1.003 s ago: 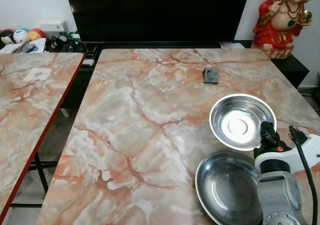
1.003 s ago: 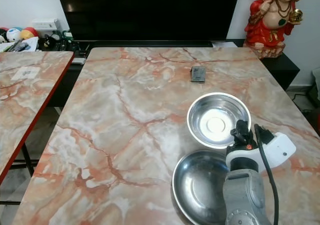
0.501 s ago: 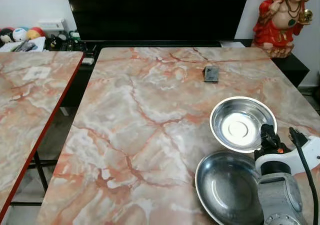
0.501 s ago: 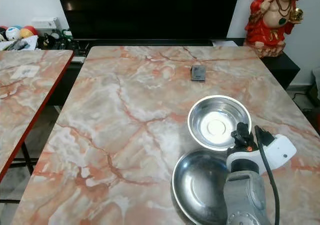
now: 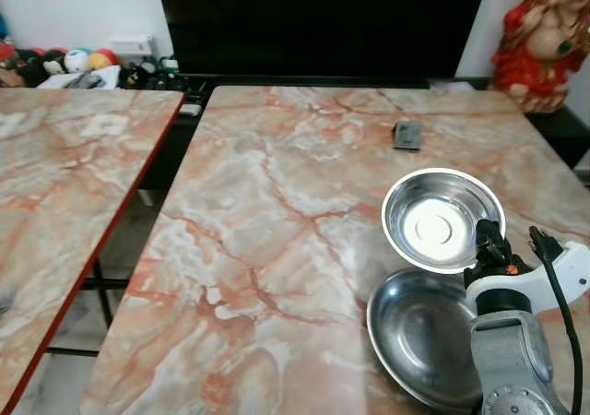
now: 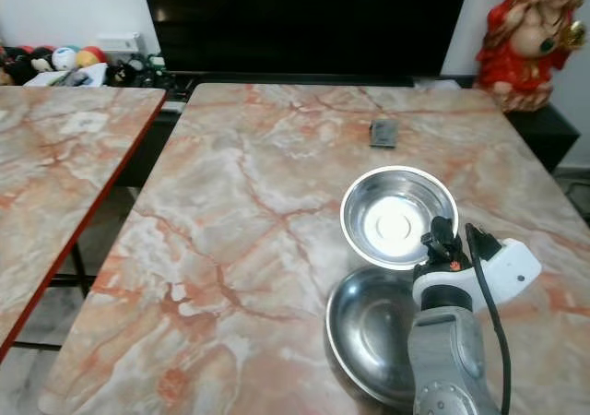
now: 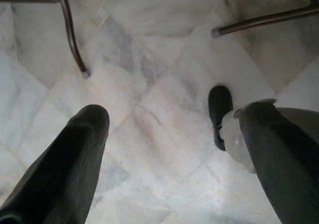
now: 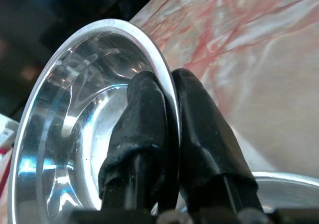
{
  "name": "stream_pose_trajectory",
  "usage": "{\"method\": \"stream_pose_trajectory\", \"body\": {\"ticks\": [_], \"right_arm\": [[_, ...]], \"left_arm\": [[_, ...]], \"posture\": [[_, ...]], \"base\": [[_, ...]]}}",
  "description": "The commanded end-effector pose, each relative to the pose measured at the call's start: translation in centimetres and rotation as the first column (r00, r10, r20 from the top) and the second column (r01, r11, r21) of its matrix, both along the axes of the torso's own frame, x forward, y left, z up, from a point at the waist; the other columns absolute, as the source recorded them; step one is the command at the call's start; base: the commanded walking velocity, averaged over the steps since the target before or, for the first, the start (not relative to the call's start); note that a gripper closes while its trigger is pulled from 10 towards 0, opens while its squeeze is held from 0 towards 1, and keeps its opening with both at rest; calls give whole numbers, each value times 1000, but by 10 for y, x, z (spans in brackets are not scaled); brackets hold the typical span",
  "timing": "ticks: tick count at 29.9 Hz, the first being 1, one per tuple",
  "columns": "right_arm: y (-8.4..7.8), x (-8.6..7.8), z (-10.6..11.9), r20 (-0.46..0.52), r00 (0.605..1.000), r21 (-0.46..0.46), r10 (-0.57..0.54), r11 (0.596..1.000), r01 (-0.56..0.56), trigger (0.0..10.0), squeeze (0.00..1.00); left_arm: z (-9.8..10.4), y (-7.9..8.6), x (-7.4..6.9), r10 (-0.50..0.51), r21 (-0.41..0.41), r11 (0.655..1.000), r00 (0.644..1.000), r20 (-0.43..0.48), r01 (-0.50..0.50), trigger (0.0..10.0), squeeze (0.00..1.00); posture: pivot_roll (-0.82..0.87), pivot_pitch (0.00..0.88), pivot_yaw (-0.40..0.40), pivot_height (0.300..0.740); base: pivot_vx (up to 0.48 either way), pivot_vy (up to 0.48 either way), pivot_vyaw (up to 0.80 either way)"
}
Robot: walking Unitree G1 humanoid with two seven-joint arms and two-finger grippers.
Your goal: Setting the table
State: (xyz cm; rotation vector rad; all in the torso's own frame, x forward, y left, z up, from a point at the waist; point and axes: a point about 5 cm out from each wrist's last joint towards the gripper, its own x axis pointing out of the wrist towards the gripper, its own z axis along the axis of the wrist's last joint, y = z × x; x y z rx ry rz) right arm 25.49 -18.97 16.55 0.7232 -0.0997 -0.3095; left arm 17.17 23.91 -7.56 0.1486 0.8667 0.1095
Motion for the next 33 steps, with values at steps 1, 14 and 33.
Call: {"method": "stream_pose_trajectory", "body": {"ticks": [1, 14, 33], "right_arm": [[6, 0, 1, 12, 1000, 37, 5, 999, -5, 10000, 0], [5, 1, 1, 10, 1000, 41, 1, 999, -1, 10000, 0], [6, 3, 2, 17, 1000, 44, 1, 999, -2, 10000, 0]], "left_arm": [[1, 1, 2, -11, 6, 1000, 1000, 2, 11, 10000, 0], [1, 0, 2, -10, 2, 1000, 1000, 4, 10, 10000, 0], [1, 1, 1, -8, 7, 1000, 1000, 0, 8, 10000, 0]], "posture": [[-16, 105, -14, 740], [-15, 103, -15, 740], [-14, 105, -14, 740]], "base": [[0, 0, 0], [-57, 0, 0], [0, 0, 0]]}}
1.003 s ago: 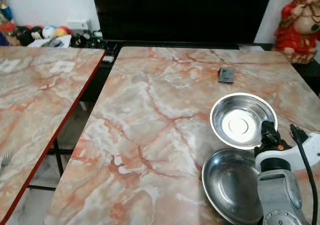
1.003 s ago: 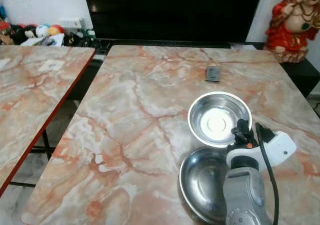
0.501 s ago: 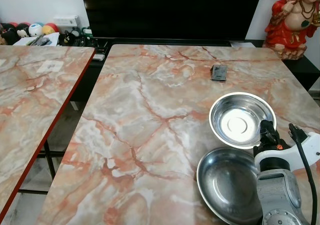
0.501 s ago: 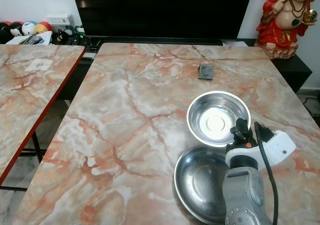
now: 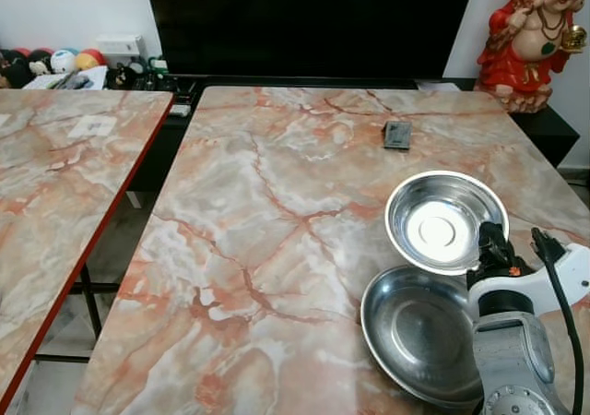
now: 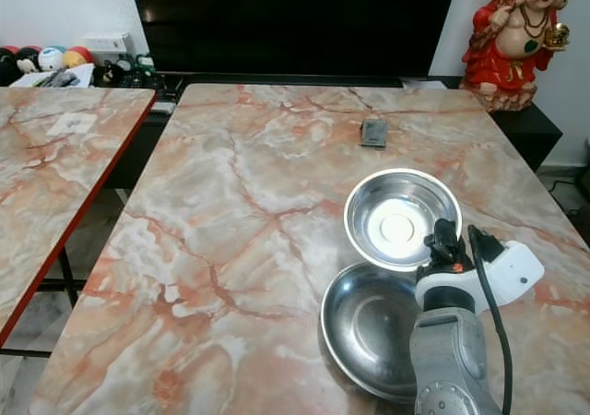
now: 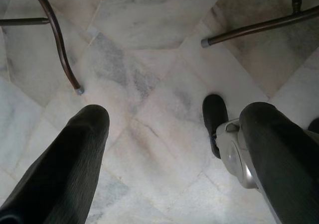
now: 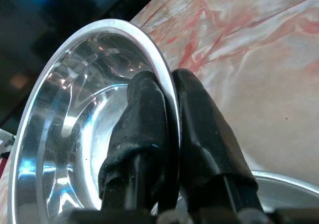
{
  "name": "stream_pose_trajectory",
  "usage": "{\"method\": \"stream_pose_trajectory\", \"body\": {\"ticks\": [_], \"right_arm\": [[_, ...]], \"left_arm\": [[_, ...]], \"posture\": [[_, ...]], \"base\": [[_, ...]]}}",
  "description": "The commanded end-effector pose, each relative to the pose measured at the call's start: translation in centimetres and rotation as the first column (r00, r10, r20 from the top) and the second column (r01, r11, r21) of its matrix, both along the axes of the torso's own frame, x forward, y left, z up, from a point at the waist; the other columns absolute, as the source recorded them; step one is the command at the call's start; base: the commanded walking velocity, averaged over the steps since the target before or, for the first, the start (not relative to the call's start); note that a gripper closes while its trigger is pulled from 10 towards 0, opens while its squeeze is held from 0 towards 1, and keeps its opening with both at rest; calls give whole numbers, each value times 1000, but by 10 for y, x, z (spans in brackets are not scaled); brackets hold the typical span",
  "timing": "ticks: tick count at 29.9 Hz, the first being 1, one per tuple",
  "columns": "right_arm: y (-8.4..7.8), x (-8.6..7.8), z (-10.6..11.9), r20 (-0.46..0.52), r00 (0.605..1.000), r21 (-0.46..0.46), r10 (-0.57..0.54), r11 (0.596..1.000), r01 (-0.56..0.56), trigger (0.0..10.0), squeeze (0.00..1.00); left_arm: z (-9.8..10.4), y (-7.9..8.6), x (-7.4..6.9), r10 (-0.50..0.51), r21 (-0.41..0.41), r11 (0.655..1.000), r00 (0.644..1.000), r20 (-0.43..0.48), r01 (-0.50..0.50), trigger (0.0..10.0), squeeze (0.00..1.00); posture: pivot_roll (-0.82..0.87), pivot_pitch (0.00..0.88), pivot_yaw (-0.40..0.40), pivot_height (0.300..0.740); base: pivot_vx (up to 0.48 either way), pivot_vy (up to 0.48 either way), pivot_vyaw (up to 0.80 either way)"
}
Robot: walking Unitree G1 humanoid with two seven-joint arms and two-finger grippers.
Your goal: Setting the table
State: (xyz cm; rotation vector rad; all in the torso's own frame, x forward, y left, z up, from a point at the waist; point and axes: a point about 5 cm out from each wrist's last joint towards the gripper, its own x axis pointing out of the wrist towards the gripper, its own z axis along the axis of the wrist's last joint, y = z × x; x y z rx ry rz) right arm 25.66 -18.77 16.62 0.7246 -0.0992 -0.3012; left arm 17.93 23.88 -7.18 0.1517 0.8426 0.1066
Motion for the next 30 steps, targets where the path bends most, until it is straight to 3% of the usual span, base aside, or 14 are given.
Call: {"method": "stream_pose_trajectory", "body": {"ticks": [1, 21, 30], "right_arm": [[4, 2, 1, 14, 1000, 43, -6, 999, 5, 10000, 0], [6, 4, 1, 20, 1000, 49, -2, 999, 1, 10000, 0], [6, 4, 2, 23, 1000, 48, -2, 999, 1, 10000, 0]], "left_arm": [[-3, 1, -6, -2, 4, 1000, 1000, -23, 2, 10000, 0], [-3, 1, -6, 1, 0, 1000, 1000, -17, -1, 10000, 0], [-3, 1, -6, 2, 0, 1000, 1000, -15, -2, 10000, 0]], "posture": [[-14, 105, -14, 740], [-11, 105, -14, 740], [-11, 106, -12, 740]], "base": [[0, 0, 0], [0, 0, 0], [-260, 0, 0]]}}
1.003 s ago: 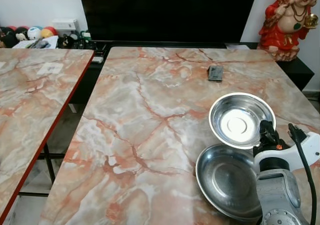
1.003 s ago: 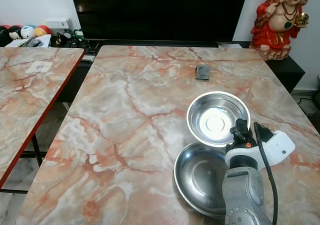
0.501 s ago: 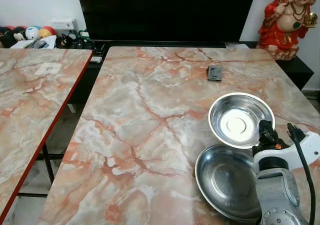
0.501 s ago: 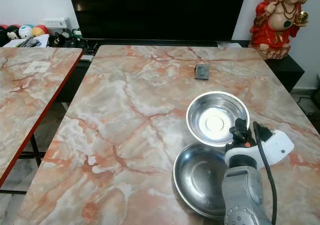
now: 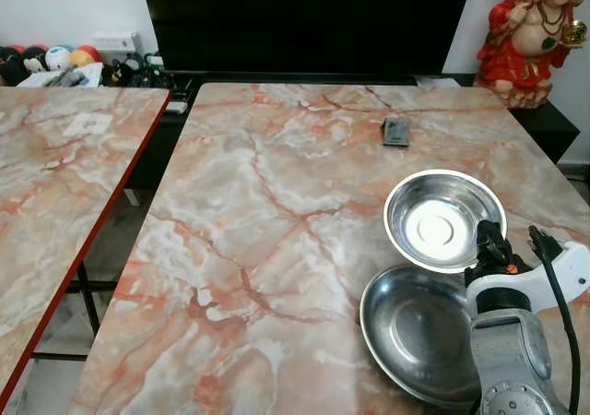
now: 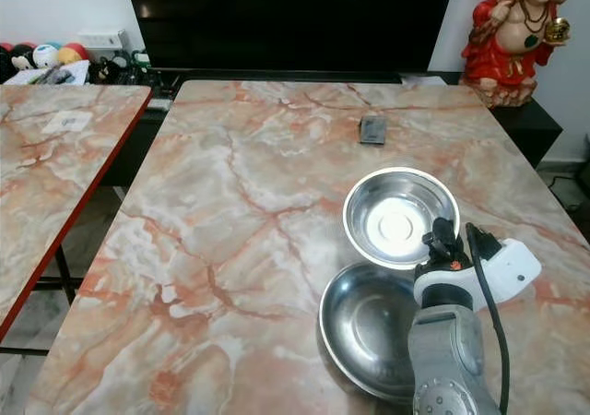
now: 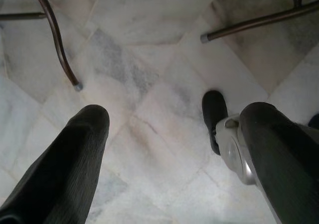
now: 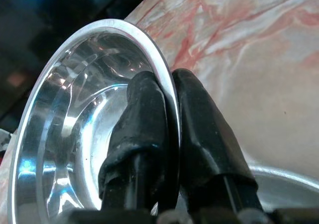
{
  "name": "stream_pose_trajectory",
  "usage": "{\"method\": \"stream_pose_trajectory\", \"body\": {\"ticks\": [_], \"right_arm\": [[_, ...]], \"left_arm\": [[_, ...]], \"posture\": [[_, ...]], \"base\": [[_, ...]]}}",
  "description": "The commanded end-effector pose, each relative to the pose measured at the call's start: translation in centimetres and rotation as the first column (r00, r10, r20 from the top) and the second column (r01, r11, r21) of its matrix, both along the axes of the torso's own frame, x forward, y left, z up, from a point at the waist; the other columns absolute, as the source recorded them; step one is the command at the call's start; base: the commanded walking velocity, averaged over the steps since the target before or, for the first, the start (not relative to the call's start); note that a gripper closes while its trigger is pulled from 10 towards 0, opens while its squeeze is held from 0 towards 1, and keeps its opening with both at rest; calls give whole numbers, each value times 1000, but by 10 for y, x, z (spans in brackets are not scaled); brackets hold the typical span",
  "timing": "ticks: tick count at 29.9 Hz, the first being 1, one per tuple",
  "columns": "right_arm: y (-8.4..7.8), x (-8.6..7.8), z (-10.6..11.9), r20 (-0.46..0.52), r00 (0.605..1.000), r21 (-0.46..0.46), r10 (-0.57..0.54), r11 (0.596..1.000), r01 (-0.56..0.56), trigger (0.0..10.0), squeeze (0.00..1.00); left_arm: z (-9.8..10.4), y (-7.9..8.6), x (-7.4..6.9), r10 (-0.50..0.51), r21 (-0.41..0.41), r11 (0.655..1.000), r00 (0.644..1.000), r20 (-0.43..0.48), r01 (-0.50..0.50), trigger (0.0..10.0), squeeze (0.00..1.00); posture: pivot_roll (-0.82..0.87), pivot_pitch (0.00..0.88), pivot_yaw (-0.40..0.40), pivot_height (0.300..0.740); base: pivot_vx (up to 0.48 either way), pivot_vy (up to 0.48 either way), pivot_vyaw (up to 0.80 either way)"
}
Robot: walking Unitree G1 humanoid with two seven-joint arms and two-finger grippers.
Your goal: Setting the table
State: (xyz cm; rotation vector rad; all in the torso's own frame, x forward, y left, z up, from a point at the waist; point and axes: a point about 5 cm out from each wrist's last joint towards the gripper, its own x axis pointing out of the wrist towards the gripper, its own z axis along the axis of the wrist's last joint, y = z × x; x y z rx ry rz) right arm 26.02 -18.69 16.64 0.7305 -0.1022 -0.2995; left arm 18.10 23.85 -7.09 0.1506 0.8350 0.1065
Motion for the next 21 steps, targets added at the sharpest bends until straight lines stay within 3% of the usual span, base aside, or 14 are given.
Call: {"method": "stream_pose_trajectory", "body": {"ticks": [1, 10, 21], "right_arm": [[5, 1, 1, 19, 1000, 43, -2, 999, 1, 10000, 0], [6, 2, 1, 20, 1000, 48, 1, 999, -2, 10000, 0], [6, 4, 2, 27, 1000, 48, -2, 999, 0, 10000, 0]], "left_arm": [[-3, 2, -8, 3, 1, 1000, 1000, -22, -3, 10000, 0], [-3, 2, -8, 1, 3, 1000, 1000, -22, 0, 10000, 0], [-4, 2, -8, 0, 9, 1000, 1000, -27, 0, 10000, 0]], "posture": [[-9, 106, -12, 740], [-9, 104, -11, 740], [-8, 96, -10, 740]], "base": [[-262, 0, 0], [-265, 0, 0], [0, 0, 0]]}}
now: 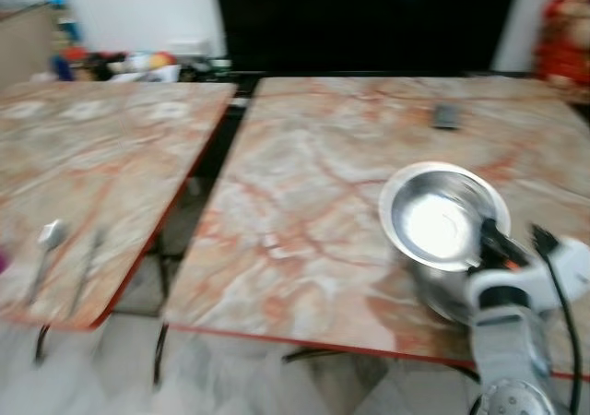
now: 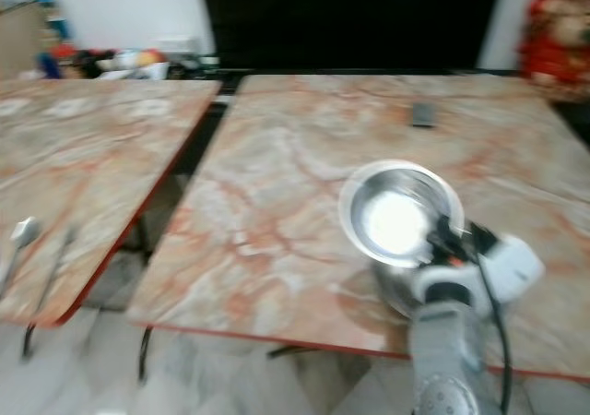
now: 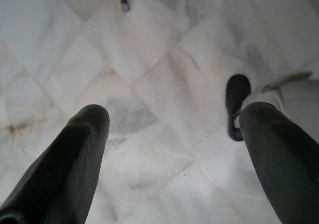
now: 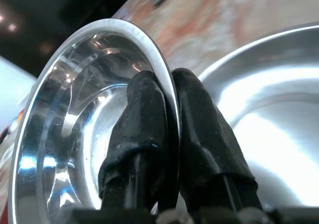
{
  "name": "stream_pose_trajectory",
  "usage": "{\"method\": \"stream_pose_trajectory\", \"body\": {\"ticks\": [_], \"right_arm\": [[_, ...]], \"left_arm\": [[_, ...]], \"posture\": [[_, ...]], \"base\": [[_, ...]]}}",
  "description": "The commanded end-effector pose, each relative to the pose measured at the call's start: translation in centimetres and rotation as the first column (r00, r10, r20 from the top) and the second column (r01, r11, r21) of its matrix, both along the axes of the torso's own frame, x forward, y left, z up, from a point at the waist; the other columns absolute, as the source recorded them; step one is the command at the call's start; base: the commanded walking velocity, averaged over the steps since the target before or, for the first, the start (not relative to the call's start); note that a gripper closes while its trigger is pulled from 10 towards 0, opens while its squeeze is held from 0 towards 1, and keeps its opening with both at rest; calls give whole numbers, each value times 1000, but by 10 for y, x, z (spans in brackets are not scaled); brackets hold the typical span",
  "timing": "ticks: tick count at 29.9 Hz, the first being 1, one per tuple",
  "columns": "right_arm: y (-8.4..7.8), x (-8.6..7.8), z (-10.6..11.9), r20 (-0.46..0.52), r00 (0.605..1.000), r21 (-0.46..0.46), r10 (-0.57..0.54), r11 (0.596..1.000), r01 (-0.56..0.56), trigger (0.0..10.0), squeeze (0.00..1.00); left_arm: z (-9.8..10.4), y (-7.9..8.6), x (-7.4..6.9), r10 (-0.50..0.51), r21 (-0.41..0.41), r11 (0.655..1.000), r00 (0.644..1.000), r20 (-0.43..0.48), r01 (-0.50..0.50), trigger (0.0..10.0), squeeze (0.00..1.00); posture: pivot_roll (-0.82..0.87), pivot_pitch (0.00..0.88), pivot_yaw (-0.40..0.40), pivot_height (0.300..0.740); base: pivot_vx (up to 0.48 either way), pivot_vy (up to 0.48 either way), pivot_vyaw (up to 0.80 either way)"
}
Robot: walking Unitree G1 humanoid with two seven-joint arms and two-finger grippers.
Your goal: Setting the table
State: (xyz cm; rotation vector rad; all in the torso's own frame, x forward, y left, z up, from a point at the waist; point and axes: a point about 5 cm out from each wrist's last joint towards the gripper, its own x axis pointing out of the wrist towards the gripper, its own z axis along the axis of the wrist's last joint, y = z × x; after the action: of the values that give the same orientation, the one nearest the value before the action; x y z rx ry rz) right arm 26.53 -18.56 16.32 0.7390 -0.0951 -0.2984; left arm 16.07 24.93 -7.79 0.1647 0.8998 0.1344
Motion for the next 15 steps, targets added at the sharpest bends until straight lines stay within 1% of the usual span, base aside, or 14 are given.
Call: {"method": "stream_pose_trajectory", "body": {"ticks": [1, 5, 11, 12, 15], "right_arm": [[4, -1, 5, 32, 999, 39, -5, 999, 4, 10000, 0], [3, 0, 5, 35, 999, 42, -16, 999, 15, 10000, 0], [-4, 0, 4, 19, 997, 34, -69, 997, 69, 10000, 0], [-11, 0, -1, -9, 993, 47, -121, 992, 121, 10000, 0], [-19, 2, -8, -53, 980, 99, -192, 975, 196, 10000, 0]], "left_arm": [[3, -9, 12, -25, -12, 1000, 999, 37, 25, 10000, 0], [3, -9, 12, -23, -13, 1000, 999, 38, 23, 10000, 0], [4, -9, 13, -25, -14, 1000, 999, 38, 26, 10000, 0], [4, -9, 13, -27, -15, 1000, 999, 37, 27, 10000, 0], [4, -9, 13, -29, -15, 999, 999, 36, 29, 10000, 0]], "posture": [[-8, 96, -10, 740], [-7, 98, -10, 740], [-14, 101, -8, 740], [-15, 102, -6, 740], [-16, 102, -5, 740]], "base": [[0, 0, 0], [0, 0, 0], [0, 0, 0], [0, 0, 0], [0, 0, 0]]}}
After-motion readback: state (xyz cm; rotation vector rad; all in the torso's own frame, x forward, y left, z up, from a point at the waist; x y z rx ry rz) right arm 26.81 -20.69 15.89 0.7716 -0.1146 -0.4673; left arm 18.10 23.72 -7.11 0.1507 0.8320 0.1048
